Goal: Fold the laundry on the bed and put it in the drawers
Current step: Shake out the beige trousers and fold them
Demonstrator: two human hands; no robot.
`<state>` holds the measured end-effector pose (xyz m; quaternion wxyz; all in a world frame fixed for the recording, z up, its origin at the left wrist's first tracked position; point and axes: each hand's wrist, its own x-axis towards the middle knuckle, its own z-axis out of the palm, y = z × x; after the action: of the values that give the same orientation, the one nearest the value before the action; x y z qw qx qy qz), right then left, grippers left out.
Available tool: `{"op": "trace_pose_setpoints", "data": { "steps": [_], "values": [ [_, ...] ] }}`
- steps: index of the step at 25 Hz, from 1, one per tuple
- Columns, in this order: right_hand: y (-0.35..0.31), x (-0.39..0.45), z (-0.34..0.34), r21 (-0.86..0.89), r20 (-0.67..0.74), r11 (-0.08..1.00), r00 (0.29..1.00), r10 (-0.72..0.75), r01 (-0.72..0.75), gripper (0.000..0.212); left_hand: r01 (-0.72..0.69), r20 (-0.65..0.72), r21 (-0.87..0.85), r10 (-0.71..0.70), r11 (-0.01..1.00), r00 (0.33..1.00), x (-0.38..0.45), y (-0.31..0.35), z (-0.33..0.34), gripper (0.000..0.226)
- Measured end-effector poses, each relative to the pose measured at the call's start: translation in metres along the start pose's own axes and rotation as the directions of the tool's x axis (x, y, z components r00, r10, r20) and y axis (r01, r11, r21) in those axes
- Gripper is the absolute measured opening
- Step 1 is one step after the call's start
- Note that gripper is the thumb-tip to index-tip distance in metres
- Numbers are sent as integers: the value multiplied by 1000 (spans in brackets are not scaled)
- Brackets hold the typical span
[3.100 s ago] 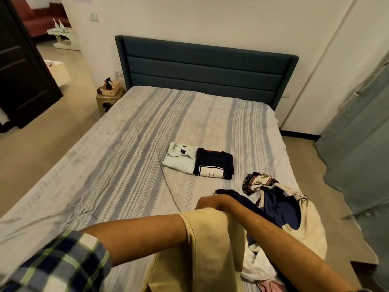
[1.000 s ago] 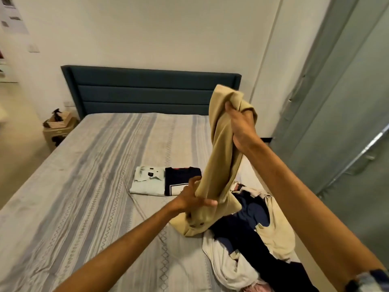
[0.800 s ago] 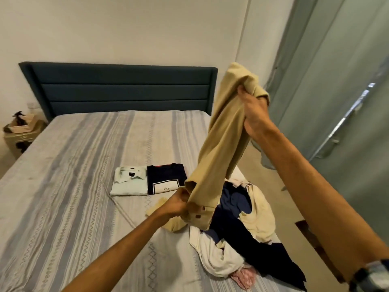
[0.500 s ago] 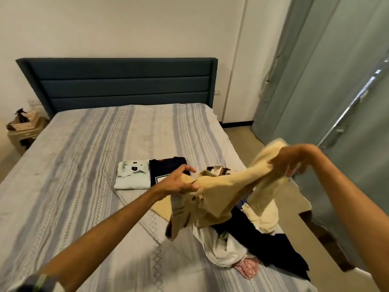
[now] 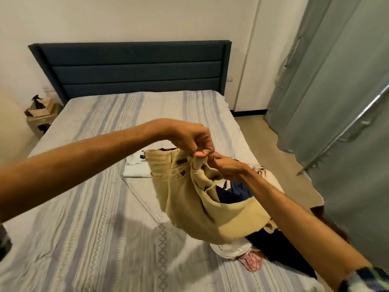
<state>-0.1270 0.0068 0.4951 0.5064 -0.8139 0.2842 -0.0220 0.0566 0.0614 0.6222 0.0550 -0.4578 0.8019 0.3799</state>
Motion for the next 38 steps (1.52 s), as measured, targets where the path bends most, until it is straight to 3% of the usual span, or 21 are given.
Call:
{"op": "trace_pose_setpoints", "data": {
  "steps": [3,5,7,10,12,14,17,19,21,23,24,27,29,31,33,35,37,38],
  "values": [
    [-18,29,14,-180,228,975,970,-84,127,22,59,8,-8,-59,998,998,-25,-18,3,39],
    [-15,42,9,-447,314,884,949,12,137,14,119,-10,-21,-119,993,993,-39,-36,9,40],
    [-4,39,-8,-632,239,768,968,71,100,23,174,-59,-69,-178,982,982,-50,-55,14,41],
    [11,6,-41,-698,35,715,996,83,-35,27,184,-98,-120,-196,976,976,-49,-85,18,53],
    [18,-26,-61,-695,-74,703,988,135,-148,47,205,-115,-73,-212,976,970,-37,-98,15,71],
    [20,-67,-72,-639,-188,709,954,233,-299,69,192,-150,32,-185,981,971,-14,-101,7,66],
    [20,-125,-55,-656,-189,617,886,424,-436,48,44,-120,141,-27,989,992,20,-76,-8,55],
    [12,-168,-37,-725,-268,498,860,433,-476,35,-67,-83,180,83,981,993,37,-43,-15,59],
    [-8,-216,-20,-642,-393,484,798,457,-594,38,-163,-57,270,184,949,981,46,-13,-19,63],
    [-42,-260,2,-500,-439,502,706,556,-706,26,-218,-68,381,263,898,962,42,13,-25,66],
    [-57,-281,18,-482,-474,460,664,578,-745,26,-244,-80,437,308,866,948,36,24,-28,65],
    [-106,-337,70,-501,-625,208,517,585,-840,28,-373,-33,638,508,673,861,10,49,-32,46],
    [-139,-371,99,-543,-665,70,479,573,-837,38,-444,63,745,609,499,790,-8,69,-24,34],
    [-162,-403,124,-551,-701,-28,445,557,-834,49,-436,134,820,618,370,775,-23,92,-10,35],
    [-177,-433,143,-551,-733,-107,418,537,-828,54,-435,184,838,580,330,794,-35,111,2,35],
    [-195,-458,160,-520,-760,-175,358,543,-836,44,-489,229,787,559,375,797,-42,122,13,43],
    [-222,-482,172,-464,-844,-281,323,429,-840,37,-582,248,699,623,415,742,-47,138,27,58],
    [-238,-494,176,-379,-894,-285,270,357,-880,33,-644,227,653,709,398,668,-46,149,32,58]
  ]
}}
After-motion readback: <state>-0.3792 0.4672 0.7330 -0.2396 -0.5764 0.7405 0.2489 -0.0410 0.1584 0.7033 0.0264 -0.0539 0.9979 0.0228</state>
